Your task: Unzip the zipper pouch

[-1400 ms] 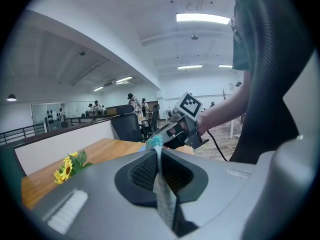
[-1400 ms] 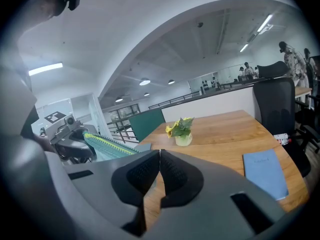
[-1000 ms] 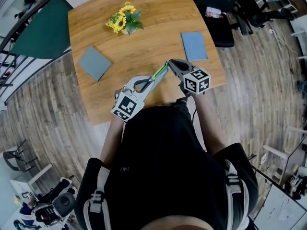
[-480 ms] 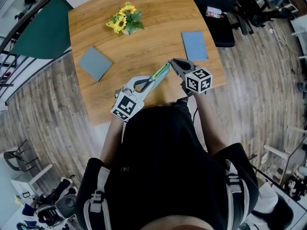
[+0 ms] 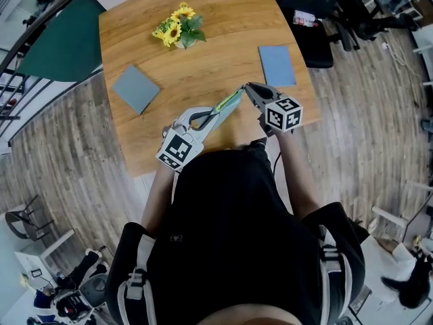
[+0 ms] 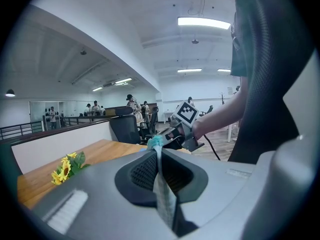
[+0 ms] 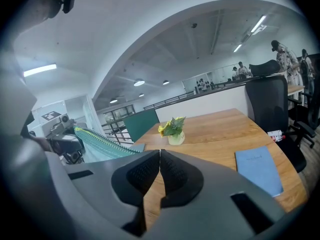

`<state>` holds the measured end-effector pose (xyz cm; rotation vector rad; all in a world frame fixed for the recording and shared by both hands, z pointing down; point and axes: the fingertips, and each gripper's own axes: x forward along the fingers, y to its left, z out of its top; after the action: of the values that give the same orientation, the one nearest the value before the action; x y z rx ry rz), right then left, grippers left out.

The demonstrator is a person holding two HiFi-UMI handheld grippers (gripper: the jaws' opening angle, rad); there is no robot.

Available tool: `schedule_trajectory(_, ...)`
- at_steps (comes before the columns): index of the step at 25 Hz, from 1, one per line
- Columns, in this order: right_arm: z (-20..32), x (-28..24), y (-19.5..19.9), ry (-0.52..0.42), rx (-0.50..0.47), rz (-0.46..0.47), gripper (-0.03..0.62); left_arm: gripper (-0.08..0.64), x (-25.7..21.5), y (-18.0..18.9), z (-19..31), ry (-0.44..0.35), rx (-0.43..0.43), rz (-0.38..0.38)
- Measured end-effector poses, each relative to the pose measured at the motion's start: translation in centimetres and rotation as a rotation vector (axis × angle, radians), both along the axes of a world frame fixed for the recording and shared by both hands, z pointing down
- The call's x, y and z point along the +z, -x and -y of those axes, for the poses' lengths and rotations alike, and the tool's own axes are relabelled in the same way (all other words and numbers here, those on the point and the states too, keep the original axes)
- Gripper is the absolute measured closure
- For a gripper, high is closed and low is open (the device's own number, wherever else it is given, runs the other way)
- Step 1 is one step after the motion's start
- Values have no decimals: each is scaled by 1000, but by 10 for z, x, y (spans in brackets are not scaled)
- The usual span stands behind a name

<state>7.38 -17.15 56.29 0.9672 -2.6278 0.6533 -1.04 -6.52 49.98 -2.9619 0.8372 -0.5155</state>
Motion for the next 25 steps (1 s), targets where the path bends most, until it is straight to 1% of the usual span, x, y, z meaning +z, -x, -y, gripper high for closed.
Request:
schedule_trajectory(7,1,4,2,5,5,5,583,551,4,3,3,11,-8,-6)
schedule_trajectory(10,-1,1,6,-9,-26,4,581,551,0,6,3,11,-13,-18)
schedule_trajectory(13,1,-1,10,-25,-40,-7,571,551,-4,7,4,3,-18,-21)
schedule_trajectory(18,0,0,13,-46,-38,-15,505,551,-4,12,5,2,-39,-30)
schedule_trajectory(23,-3,3,7,-49,-27,-19,497,551,1,20,6,7,-68,-19)
schedule_trajectory(25,-6,3,5,-52,-32,-20,508,551,3,23,7,11,-82,-16)
